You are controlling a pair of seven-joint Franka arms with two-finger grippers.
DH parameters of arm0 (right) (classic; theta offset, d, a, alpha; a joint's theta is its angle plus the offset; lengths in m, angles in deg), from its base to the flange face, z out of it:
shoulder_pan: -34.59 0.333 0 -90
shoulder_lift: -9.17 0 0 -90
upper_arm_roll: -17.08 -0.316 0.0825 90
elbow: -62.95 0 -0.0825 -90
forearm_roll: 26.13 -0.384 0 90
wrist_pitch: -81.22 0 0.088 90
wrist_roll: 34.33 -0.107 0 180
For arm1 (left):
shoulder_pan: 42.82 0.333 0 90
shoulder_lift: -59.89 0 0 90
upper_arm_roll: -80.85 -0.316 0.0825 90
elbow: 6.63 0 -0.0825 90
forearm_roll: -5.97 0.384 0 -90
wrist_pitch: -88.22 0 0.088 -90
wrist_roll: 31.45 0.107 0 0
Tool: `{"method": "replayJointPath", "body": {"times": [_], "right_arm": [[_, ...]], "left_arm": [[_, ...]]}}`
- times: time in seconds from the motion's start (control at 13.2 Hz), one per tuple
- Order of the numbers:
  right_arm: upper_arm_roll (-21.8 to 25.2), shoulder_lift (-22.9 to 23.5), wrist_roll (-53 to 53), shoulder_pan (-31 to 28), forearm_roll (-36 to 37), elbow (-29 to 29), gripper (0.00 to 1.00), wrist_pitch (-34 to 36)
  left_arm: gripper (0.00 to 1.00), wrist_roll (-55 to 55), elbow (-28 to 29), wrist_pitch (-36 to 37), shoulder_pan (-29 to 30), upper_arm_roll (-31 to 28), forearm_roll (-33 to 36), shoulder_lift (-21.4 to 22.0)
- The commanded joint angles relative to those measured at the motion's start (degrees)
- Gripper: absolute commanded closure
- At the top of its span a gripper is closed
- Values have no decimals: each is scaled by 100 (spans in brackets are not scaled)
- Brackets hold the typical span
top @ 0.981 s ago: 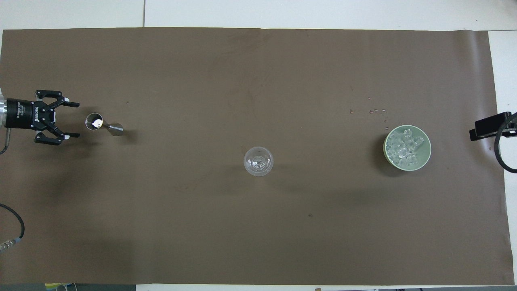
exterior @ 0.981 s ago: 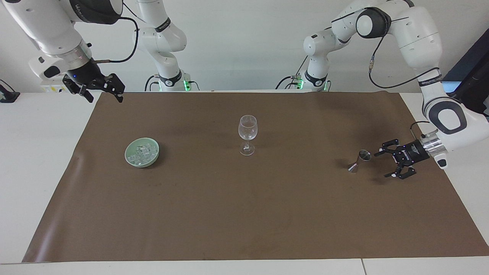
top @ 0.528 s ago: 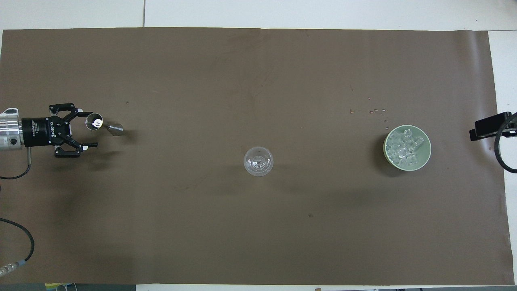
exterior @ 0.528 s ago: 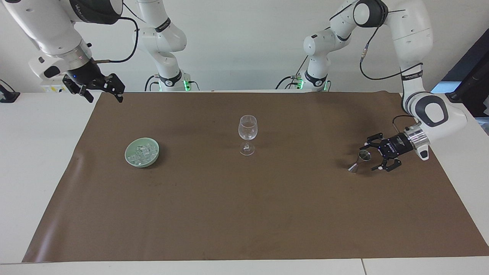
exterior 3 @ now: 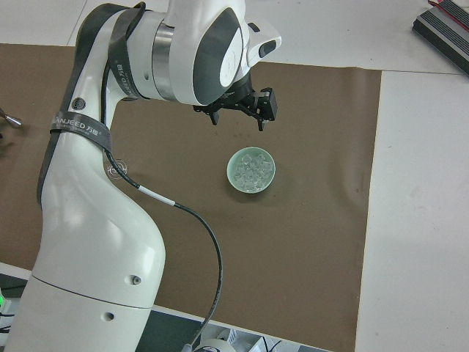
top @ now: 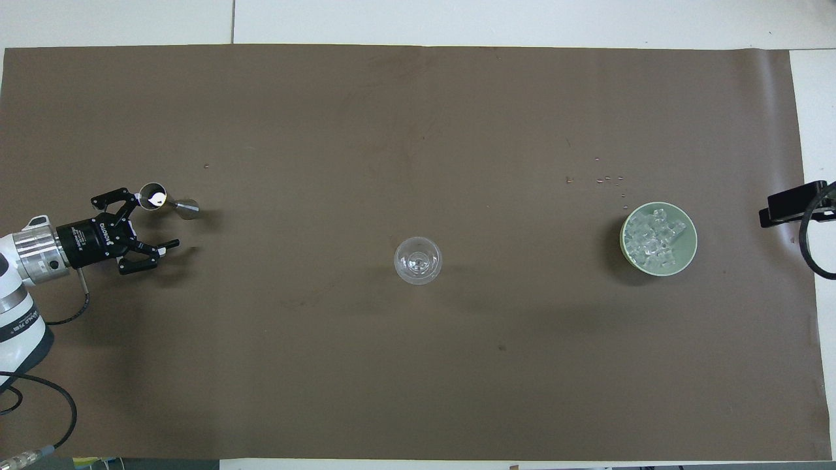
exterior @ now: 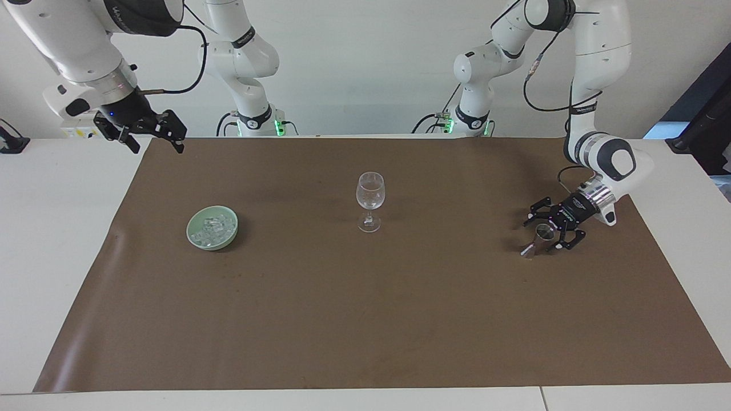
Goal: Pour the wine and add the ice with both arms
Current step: 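Close the left gripper around the small metal cup, then lift the metal cup with the left gripper toward the clear cup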
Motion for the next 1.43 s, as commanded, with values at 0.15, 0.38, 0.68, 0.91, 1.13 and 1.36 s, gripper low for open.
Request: {"method": "replayJointPath", "body": {"times": [0.15, 0.38, 0.68, 0.91, 1.13, 1.36], "right_arm": [[-43, -93, 39, -76, -85, 117, 0, -39], [-43, -93, 39, -76, -85, 117, 0, -39], [-43, -93, 39, -76, -94, 117, 0, -39], [-43, -93, 39, -76, -94, 117, 0, -39], [-43, -93, 39, -76, -94, 117, 0, -39], [-43, -93, 39, -76, -94, 117, 0, -39]], "left_arm": [[0, 30, 276, -226, -206, -23, -480, 224], [0, 21, 267, -560, -426, -14, -761, 180], [0, 30, 250, -525, -391, -14, -770, 188], [74, 21, 250, -542, -391, -14, -805, 250], [100, 13, 250, -507, -339, -14, -893, 276], [100, 4, 250, -498, -294, -14, -901, 285]]}}
